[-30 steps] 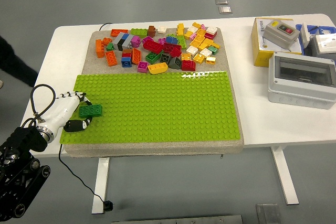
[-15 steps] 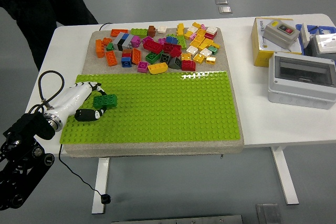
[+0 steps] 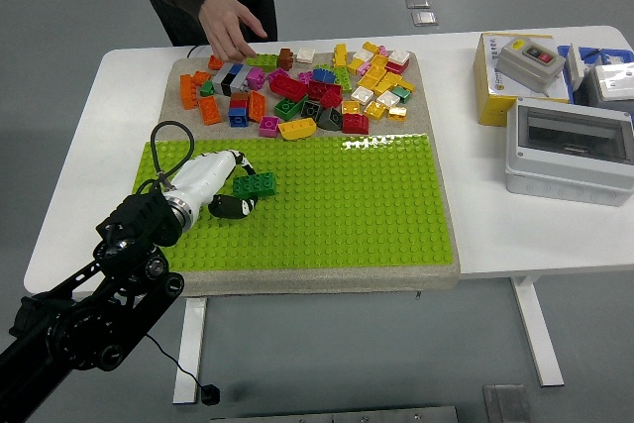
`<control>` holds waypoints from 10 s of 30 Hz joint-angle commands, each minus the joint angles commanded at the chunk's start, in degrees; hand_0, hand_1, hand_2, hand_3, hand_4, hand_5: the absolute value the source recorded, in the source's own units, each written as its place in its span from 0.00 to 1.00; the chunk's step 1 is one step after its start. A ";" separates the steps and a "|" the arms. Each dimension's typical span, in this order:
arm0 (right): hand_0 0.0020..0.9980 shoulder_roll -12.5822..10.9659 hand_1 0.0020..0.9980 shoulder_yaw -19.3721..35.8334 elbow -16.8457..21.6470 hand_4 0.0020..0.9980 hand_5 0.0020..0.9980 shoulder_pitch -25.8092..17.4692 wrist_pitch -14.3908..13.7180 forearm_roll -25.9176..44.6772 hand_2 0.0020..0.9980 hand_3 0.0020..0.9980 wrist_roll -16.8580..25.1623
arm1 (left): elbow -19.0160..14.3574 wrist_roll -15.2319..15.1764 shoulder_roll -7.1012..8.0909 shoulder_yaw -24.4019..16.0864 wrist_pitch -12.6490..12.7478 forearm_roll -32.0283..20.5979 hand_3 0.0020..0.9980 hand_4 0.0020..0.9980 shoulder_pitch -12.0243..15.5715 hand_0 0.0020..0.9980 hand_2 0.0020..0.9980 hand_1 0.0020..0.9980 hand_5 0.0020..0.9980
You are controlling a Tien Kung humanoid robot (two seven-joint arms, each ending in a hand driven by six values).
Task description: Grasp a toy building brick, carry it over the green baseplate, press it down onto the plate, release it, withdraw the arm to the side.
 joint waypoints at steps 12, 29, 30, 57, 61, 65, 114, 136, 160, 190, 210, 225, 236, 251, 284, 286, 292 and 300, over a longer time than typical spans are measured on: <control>0.66 -0.09 0.55 0.07 0.00 0.41 0.75 0.15 -0.04 0.04 0.58 0.65 0.02 | 2.16 8.40 -0.89 3.10 -0.28 2.77 0.57 0.58 -1.00 1.00 0.94 0.94 0.20; 0.66 -0.02 0.55 -0.17 0.00 0.41 0.75 0.16 -0.06 0.17 0.58 0.65 -0.03 | 2.57 6.72 -1.50 4.66 1.60 3.51 0.56 0.55 -1.39 1.00 0.93 0.93 0.18; 0.66 -0.01 0.55 -0.18 0.00 0.41 0.75 0.17 -0.06 0.17 0.58 0.65 -0.03 | 2.60 6.74 -1.54 4.74 1.58 3.51 0.56 0.55 -1.41 1.00 0.93 0.93 0.18; 0.66 0.02 0.55 -0.73 0.00 0.41 0.75 0.31 -0.08 0.52 0.58 0.65 0.06 | 5.96 5.74 -3.48 5.86 3.02 3.63 0.56 0.55 -2.53 1.00 0.93 0.93 0.17; 0.66 0.05 0.55 -0.90 0.00 0.41 0.75 0.30 -0.08 0.66 0.58 0.65 0.11 | 6.51 5.37 -3.66 5.80 3.62 3.87 0.56 0.55 -2.55 0.99 0.92 0.93 0.17; 0.66 0.06 0.55 -1.00 0.00 0.41 0.75 0.28 -0.08 0.73 0.58 0.65 0.13 | 6.57 5.20 -3.84 5.67 3.99 4.29 0.56 0.55 -2.61 0.99 0.92 0.93 0.17; 0.66 0.06 0.54 -0.81 0.00 0.41 0.75 0.34 -0.06 0.98 0.57 0.65 0.31 | 8.02 5.33 -3.95 5.56 2.77 6.66 0.57 0.55 -4.22 0.99 0.91 0.92 0.18; 0.66 -0.03 0.54 -0.71 0.00 0.41 0.75 0.28 -0.26 1.33 0.57 0.65 0.61 | 7.61 4.34 -3.65 5.17 1.00 7.25 0.64 0.54 -4.11 0.99 0.92 0.92 0.16; 0.66 -0.07 0.53 -0.55 0.00 0.41 0.74 0.21 -0.31 1.13 0.56 0.64 0.69 | 7.02 4.28 -3.29 5.15 0.31 6.70 0.70 0.55 -3.92 0.99 0.93 0.93 0.16; 0.66 -0.11 0.53 -0.08 0.00 0.42 0.74 0.08 -0.43 0.75 0.55 0.64 0.83 | -2.06 5.70 -1.96 3.81 -2.85 6.23 0.75 0.59 -2.35 0.99 0.94 0.93 0.18; 0.65 -0.19 0.53 0.46 0.00 0.41 0.74 -0.07 -0.40 0.63 0.54 0.64 0.89 | -3.20 6.96 0.34 3.98 -2.86 4.75 0.71 0.60 -0.11 0.99 0.94 0.93 0.21; 0.65 -0.12 0.53 0.40 0.00 0.41 0.73 0.02 -0.43 0.75 0.54 0.64 0.94 | -2.54 6.89 0.05 4.44 -2.15 4.48 0.69 0.62 0.79 0.99 0.94 0.93 0.23; 0.65 -0.07 0.53 0.35 0.00 0.41 0.73 -0.06 -0.46 0.92 0.54 0.64 1.02 | -2.33 6.91 -0.19 4.83 -1.77 4.61 0.68 0.62 1.27 0.99 0.94 0.93 0.24; 0.65 -0.01 0.53 0.24 0.00 0.41 0.74 -0.18 -0.53 1.10 0.54 0.64 1.04 | -2.77 6.30 -0.15 4.79 -0.44 4.58 0.67 0.62 1.95 0.99 0.93 0.93 0.25; 0.65 -0.47 0.53 2.07 0.00 0.41 0.73 -0.22 -0.80 -0.19 0.54 0.64 1.32 | -8.95 -13.22 17.15 -12.17 7.31 1.27 0.76 0.64 15.10 1.00 0.93 0.93 0.25; 0.65 -0.49 0.53 2.05 0.00 0.41 0.73 -0.17 -0.83 -0.05 0.54 0.64 1.34 | -7.65 -14.61 17.18 -12.89 7.35 1.95 0.76 0.64 15.67 1.00 0.93 0.93 0.25; 0.65 -0.33 0.53 1.70 0.00 0.41 0.73 -0.10 -0.86 0.36 0.54 0.64 1.35 | -5.25 -16.56 16.26 -13.88 7.09 3.73 0.77 0.70 16.58 1.00 0.94 0.94 0.29; 0.65 -0.23 0.52 1.96 0.00 0.41 0.73 -0.34 -0.69 0.14 0.54 0.64 0.92 | -6.38 -16.00 14.79 -14.56 5.64 4.89 0.77 0.69 17.87 1.00 0.94 0.94 0.28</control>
